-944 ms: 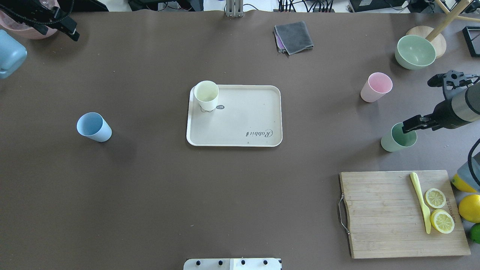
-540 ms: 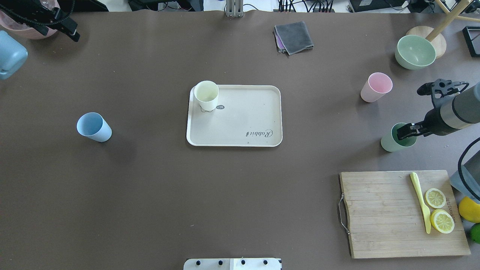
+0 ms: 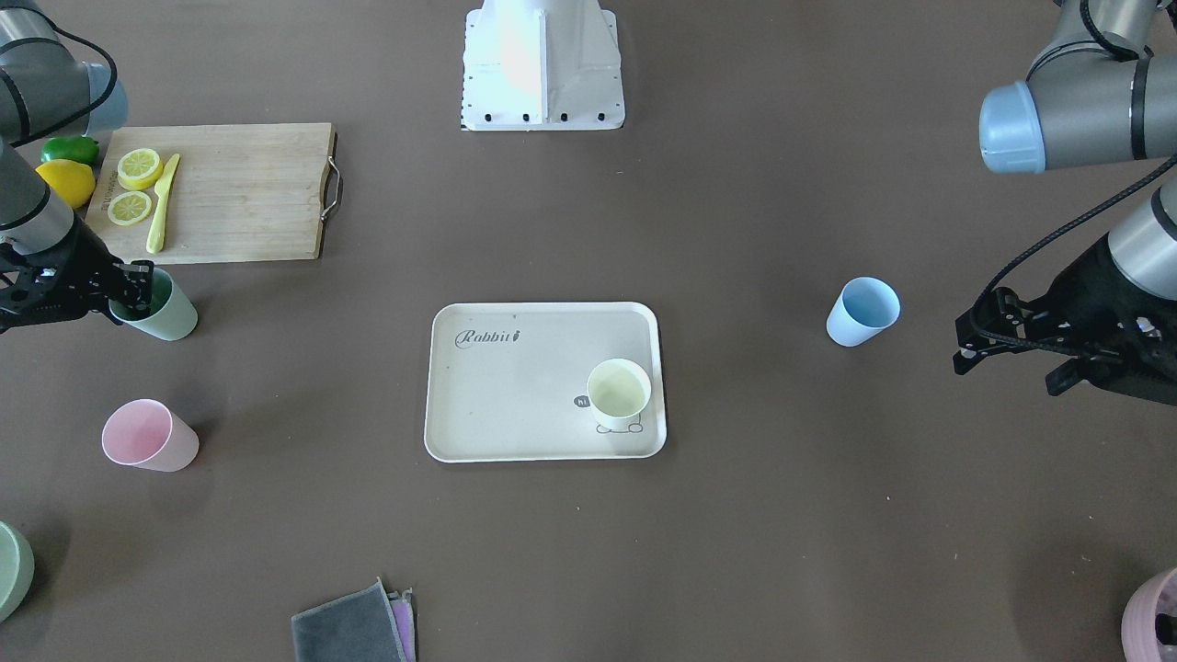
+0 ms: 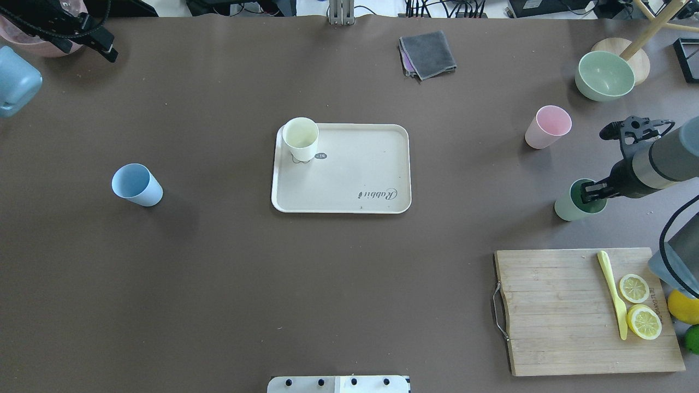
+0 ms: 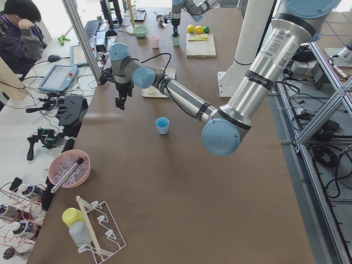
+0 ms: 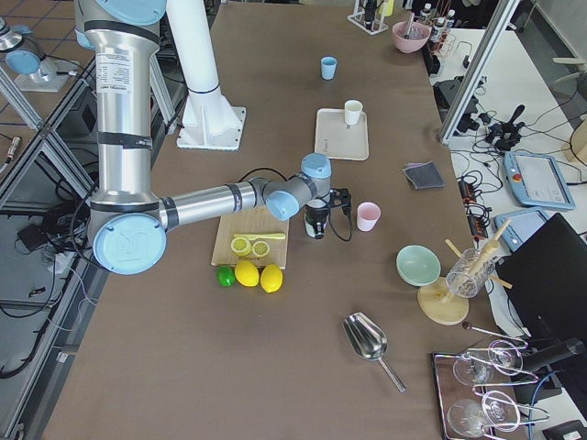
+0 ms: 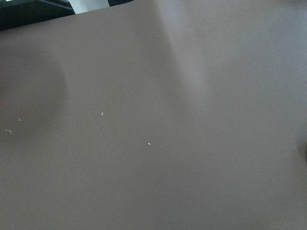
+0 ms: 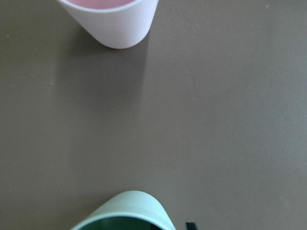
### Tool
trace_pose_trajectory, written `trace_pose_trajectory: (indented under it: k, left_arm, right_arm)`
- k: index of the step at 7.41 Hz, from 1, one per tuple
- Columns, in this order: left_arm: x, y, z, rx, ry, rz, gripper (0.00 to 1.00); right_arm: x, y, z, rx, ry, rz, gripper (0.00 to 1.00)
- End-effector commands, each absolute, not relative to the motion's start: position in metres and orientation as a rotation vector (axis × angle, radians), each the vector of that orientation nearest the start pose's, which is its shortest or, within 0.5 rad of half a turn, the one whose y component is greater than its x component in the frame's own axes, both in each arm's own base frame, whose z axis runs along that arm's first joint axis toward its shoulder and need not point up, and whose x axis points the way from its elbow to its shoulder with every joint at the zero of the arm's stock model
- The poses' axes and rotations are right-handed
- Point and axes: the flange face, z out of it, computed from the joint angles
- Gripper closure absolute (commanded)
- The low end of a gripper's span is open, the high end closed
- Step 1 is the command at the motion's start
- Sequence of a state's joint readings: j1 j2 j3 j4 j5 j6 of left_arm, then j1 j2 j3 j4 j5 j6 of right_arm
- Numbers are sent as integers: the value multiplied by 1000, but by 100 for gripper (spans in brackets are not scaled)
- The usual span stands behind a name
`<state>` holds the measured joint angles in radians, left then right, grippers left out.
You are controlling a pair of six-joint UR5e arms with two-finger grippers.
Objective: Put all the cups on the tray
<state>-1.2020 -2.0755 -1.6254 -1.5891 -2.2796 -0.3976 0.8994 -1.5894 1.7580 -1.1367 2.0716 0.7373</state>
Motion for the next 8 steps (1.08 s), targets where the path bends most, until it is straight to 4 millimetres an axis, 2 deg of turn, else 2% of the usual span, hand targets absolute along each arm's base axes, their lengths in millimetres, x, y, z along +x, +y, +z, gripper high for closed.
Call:
trace_pose_trajectory:
  k: [1, 2, 3, 4, 5, 6, 8]
  left_arm:
    - [176, -643, 336, 254, 845, 177, 3]
    - [176, -643, 336, 254, 845, 178, 3]
    - [176, -644, 338, 251, 843, 178, 3]
    - [176, -641, 346, 241, 840, 177, 3]
    - [175, -638, 355, 258, 846, 183, 3]
    - [175, -636, 361, 268, 854, 181, 3]
    - [175, -635, 363, 263, 856, 179, 2]
  right_arm:
    - [-266, -466, 488, 132, -833, -27, 100]
    - [-285, -477, 456, 107, -878, 75, 100]
    - [-323, -478, 421, 78, -904, 114, 100]
    - [-371, -481, 372, 57, -888, 174, 100]
    - [-413, -476, 323, 41, -878, 226, 100]
    - [-441, -468, 290, 33, -886, 235, 100]
    - [-497, -462, 258, 39, -877, 274, 100]
